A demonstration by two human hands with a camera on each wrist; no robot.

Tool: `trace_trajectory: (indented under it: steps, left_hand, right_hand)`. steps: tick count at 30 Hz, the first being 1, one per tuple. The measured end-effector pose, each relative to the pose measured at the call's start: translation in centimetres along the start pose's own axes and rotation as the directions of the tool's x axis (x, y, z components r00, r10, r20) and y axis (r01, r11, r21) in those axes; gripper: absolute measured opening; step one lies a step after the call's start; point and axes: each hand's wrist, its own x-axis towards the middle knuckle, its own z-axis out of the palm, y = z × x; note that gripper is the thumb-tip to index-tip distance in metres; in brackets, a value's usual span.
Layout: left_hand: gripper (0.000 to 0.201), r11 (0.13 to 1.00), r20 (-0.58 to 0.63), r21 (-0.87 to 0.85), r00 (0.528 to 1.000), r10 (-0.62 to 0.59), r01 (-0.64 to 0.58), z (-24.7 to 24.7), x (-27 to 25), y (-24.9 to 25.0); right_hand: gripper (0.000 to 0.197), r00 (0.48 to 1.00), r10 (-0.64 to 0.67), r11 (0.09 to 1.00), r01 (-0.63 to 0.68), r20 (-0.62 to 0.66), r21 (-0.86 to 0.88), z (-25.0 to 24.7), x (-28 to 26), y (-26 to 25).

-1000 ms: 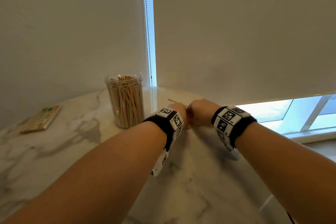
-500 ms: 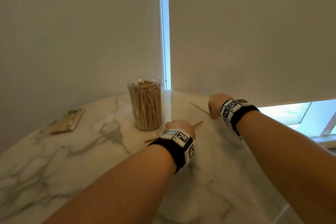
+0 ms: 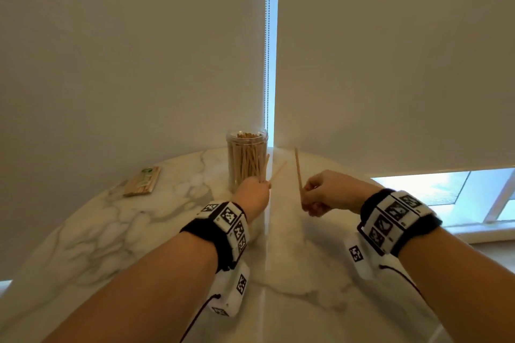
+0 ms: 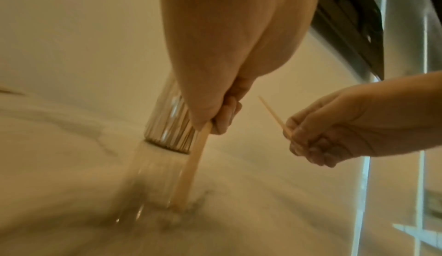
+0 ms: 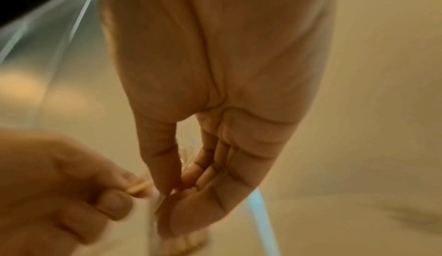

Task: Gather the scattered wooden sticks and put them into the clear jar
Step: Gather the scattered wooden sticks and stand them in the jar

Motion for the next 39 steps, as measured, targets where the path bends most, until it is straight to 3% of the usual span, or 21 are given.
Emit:
trace_trajectory:
  steps: [3,5,8,10,13,16,18,21,24,27,30,32,34,35,37,39]
  left_hand:
    - [0.043,0.965,0.048,-0.261,0.998,0.028,-0.015,-1.2,-1.0,-0.7]
    - [0.052,0.964,0.014,-0.25,0.995,0.096,-0.089,-1.6,-1.6,-1.0]
    - [0.037,0.956,-0.039,-0.211,0.979,0.198,-0.202,-2.5,-1.8,-1.4]
    - [0.036,0.951,-0.07,-0.231,0.978,0.196,-0.207,-3.3,-1.5,-1.5]
    - [0.032,0.898,-0.081,-0.391,0.979,0.186,-0.203,-4.5,-0.8,-1.6]
    - [0.028,0.875,0.014,-0.466,0.988,0.157,-0.132,-4.7,-0.7,-1.4]
    - [0.03,0.867,0.158,-0.493,0.974,0.163,-0.065,-4.3,-1.0,-1.3]
    - [0.042,0.882,0.34,-0.471,0.926,0.163,0.018,-3.6,-1.5,-0.8]
    - [0.043,0.847,0.375,-0.526,0.915,0.147,0.08,-3.0,-1.4,-0.8]
    - [0.045,0.813,0.33,-0.58,0.926,0.183,0.046,-2.9,-1.1,-1.0]
    - [0.036,0.786,0.268,-0.618,0.943,0.2,0.009,-3.0,-1.0,-0.8]
    - [0.032,0.725,0.16,-0.687,0.966,0.202,-0.038,-3.2,-0.7,-0.8]
    - [0.031,0.624,-0.008,-0.769,0.979,0.205,-0.137,-3.8,0.0,-1.1]
    - [0.033,0.562,-0.092,-0.804,0.975,0.202,-0.192,-4.3,0.3,-1.2]
    - [0.044,0.415,-0.215,-0.871,0.964,0.158,-0.262,-5.1,0.7,-1.1]
    - [0.049,0.319,-0.283,-0.897,0.953,0.113,-0.304,-5.4,0.9,-1.1]
  right_hand:
    - [0.012,0.99,-0.143,0.982,0.143,-0.014,0.121,2.6,-2.5,-3.3]
    - [0.009,0.98,-0.197,0.979,0.199,-0.03,0.048,4.5,-2.8,-5.0]
    - [0.007,0.957,-0.284,0.957,0.28,-0.061,-0.071,6.8,-2.1,-6.8]
    - [0.01,0.948,-0.301,0.951,0.289,-0.103,-0.11,7.4,-1.4,-7.5]
    - [0.021,0.911,-0.292,0.956,0.278,-0.292,-0.091,6.3,0.1,-7.8]
    - [0.04,0.816,-0.332,0.927,0.375,-0.473,-0.004,4.5,1.0,-8.1]
    - [0.047,0.798,-0.382,0.906,0.423,-0.466,-0.017,4.0,1.1,-8.3]
    - [0.037,0.781,-0.448,0.884,0.46,-0.435,-0.085,4.3,1.6,-7.7]
    - [0.03,0.803,-0.479,0.875,0.469,-0.353,-0.12,4.8,2.1,-7.3]
    - [0.029,0.812,-0.466,0.879,0.471,-0.352,-0.078,4.2,2.0,-7.3]
    - [0.03,0.888,-0.422,0.899,0.435,-0.181,0.039,4.2,2.1,-7.4]
    - [0.037,0.881,-0.42,0.896,0.44,-0.219,0.052,4.4,2.1,-7.5]
    - [0.043,0.882,-0.397,0.918,0.388,-0.255,-0.085,4.4,1.4,-7.9]
    - [0.042,0.906,-0.371,0.922,0.333,-0.204,-0.198,4.5,0.9,-8.2]
    - [0.039,0.975,-0.222,0.922,0.219,0.027,-0.32,5.2,0.3,-8.5]
    - [0.028,0.972,-0.071,0.973,0.118,0.225,-0.199,6.6,0.2,-8.8]
